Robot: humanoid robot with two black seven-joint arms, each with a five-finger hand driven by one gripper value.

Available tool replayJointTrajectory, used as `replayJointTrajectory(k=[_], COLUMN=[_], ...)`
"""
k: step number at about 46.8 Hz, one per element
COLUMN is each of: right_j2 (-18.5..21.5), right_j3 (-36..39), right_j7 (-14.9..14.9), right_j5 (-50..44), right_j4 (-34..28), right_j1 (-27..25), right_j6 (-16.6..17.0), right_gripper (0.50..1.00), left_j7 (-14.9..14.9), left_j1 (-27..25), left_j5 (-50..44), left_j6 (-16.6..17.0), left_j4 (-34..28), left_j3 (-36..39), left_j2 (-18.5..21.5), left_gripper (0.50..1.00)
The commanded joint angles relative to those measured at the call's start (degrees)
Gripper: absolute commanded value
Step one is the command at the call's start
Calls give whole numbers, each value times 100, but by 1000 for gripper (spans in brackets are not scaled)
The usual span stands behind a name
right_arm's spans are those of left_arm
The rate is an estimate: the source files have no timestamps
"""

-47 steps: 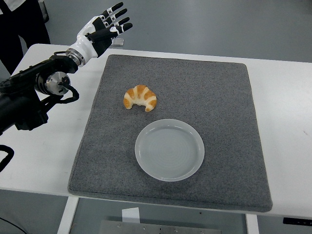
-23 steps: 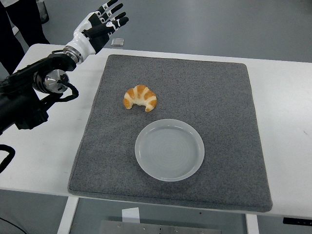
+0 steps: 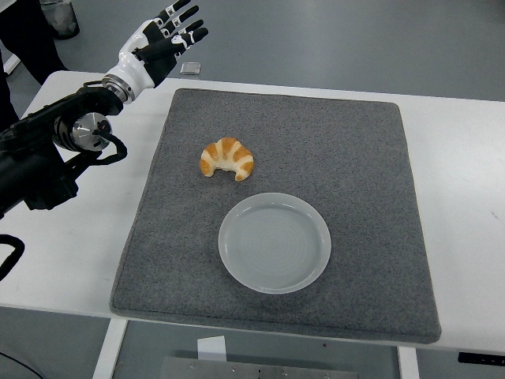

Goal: Place the bread on the plate

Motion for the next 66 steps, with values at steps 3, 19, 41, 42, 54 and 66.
replayJointTrajectory(k=[3, 19, 41, 42, 54, 66], right_j2=[0, 0, 0, 0, 0, 0], right_j3=[0, 0, 0, 0, 0, 0], right_j7=[4, 4, 4, -4, -4, -4], right_j5=[0, 0, 0, 0, 0, 0], right_j4=[0, 0, 0, 0, 0, 0], right_j1=[0, 0, 0, 0, 0, 0], right_j6=[0, 8, 17, 8, 8, 8], right_gripper=[952, 952, 952, 952, 952, 952], left_j7=[9, 44, 97, 97, 105, 105], left_j1=[-7, -95, -2019, -2124, -3311, -3444], left_j5=[-8, 27, 89, 89, 483, 2978], left_j6=[1, 1, 563, 598, 1046, 1679], left_j4=[-27, -79, -781, -922, -2557, -3252], left_j3=[16, 16, 1905, 1984, 3170, 3541], left_j2=[0, 27, 580, 659, 1336, 1679], left_gripper=[992, 990, 988, 988, 988, 988])
